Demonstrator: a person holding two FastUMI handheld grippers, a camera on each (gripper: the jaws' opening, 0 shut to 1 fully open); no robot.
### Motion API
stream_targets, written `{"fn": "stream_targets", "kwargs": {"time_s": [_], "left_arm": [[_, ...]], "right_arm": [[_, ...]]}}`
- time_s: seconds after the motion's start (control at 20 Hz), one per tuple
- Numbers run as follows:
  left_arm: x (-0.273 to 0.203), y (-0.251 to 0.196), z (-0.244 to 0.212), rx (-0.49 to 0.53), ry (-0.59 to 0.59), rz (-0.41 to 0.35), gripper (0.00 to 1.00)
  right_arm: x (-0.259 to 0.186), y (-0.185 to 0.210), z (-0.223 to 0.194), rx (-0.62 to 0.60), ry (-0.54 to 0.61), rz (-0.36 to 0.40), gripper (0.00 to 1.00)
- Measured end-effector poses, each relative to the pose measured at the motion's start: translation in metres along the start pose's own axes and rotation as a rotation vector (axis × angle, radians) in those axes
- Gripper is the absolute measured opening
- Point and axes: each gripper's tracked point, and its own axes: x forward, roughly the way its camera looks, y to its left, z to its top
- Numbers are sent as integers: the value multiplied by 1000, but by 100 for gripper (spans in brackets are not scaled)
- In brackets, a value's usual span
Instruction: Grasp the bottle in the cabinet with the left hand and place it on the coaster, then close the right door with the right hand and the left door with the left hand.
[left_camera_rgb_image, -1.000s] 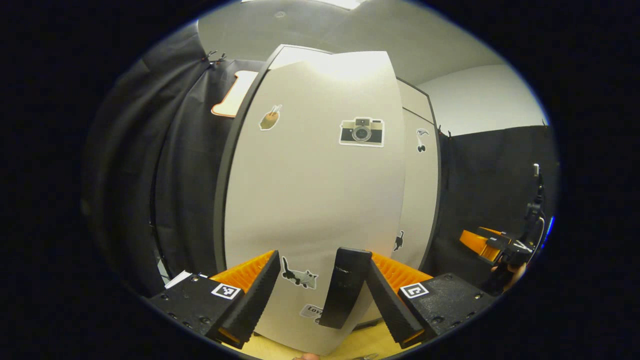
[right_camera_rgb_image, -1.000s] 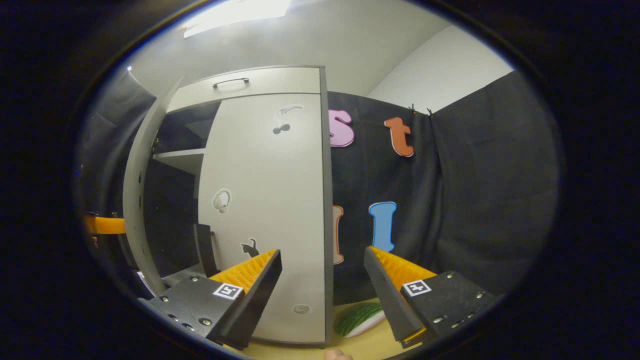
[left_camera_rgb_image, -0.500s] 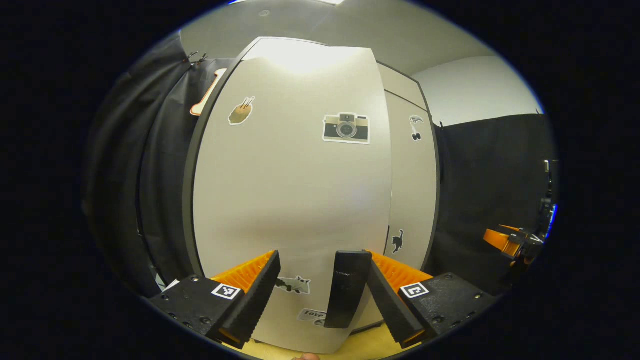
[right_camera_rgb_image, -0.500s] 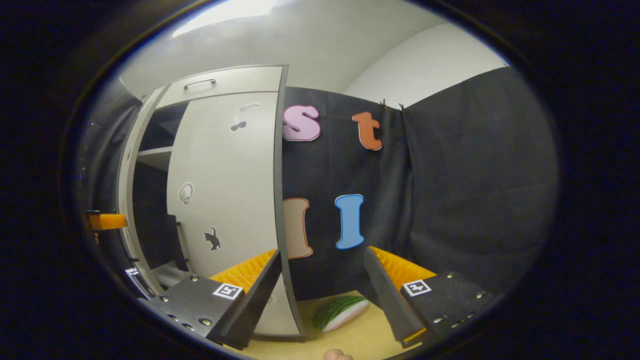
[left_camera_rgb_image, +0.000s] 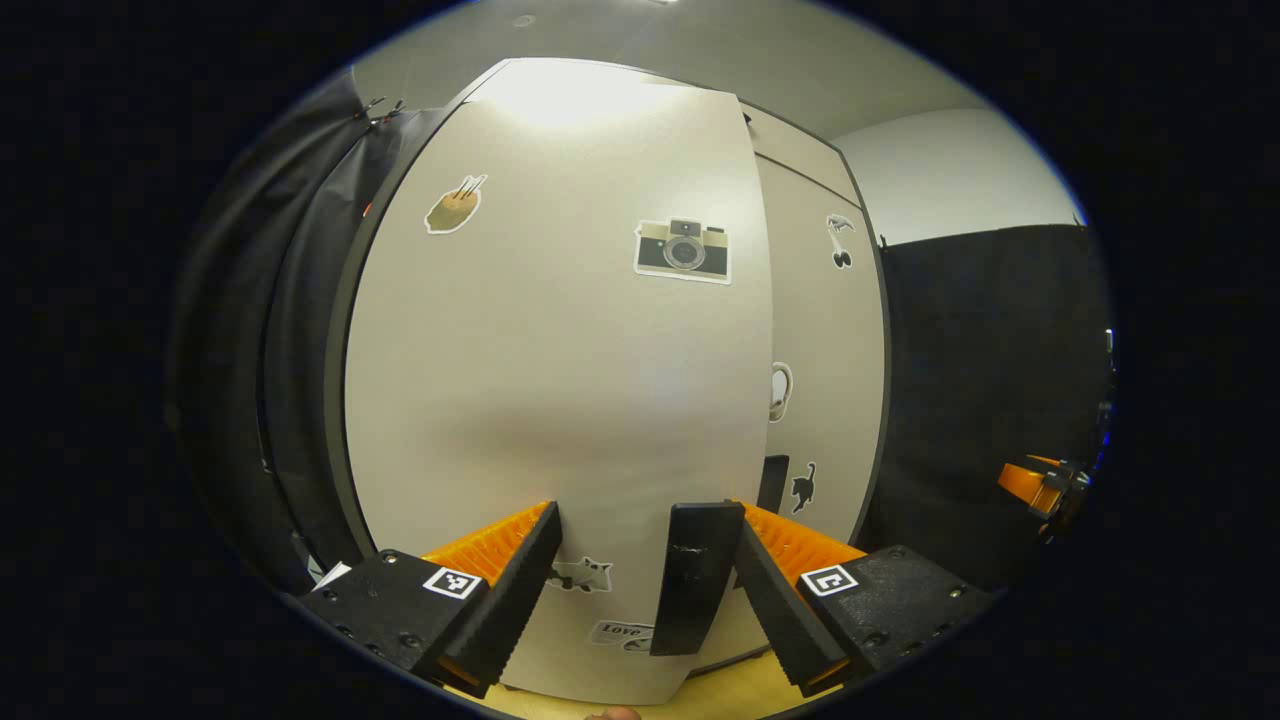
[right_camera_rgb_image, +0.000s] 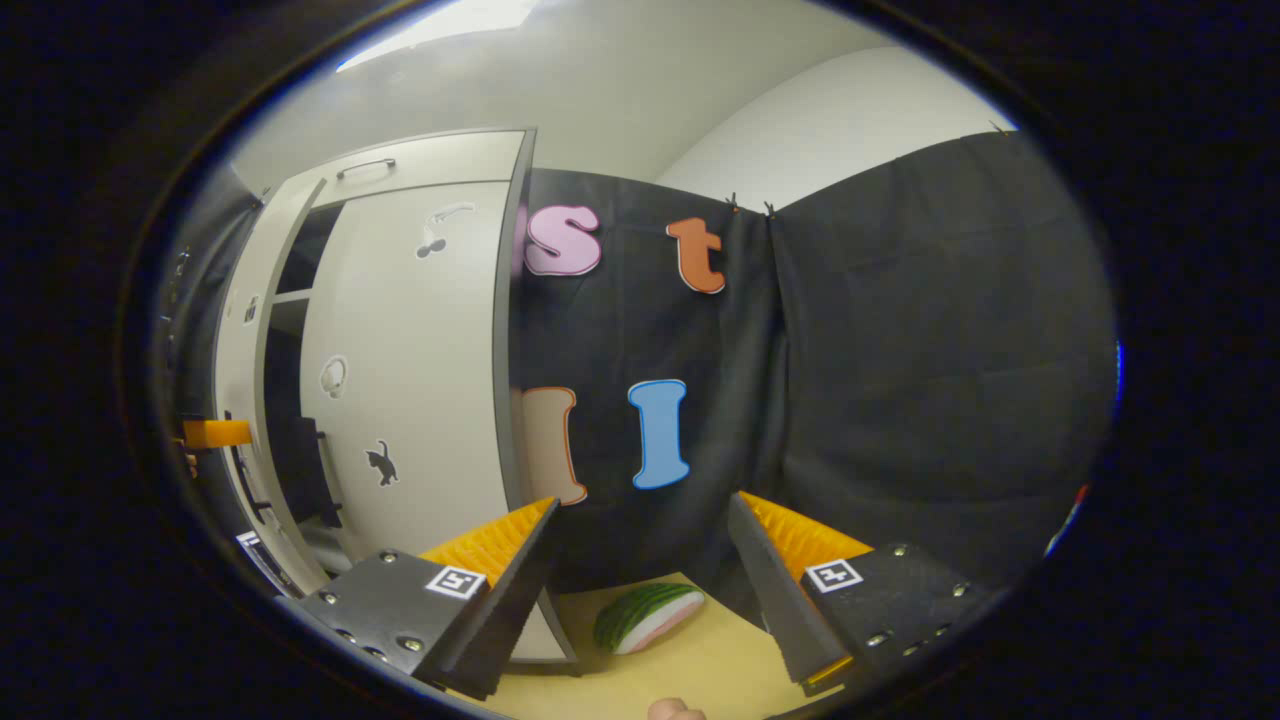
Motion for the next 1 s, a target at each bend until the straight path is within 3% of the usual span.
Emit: {"fn": "stream_targets", "kwargs": {"time_s": [1.0], "left_arm": [[22, 1, -8, 28, 25, 7, 97]], "right_arm": [[4, -34, -17, 3, 35, -64, 100]]}}
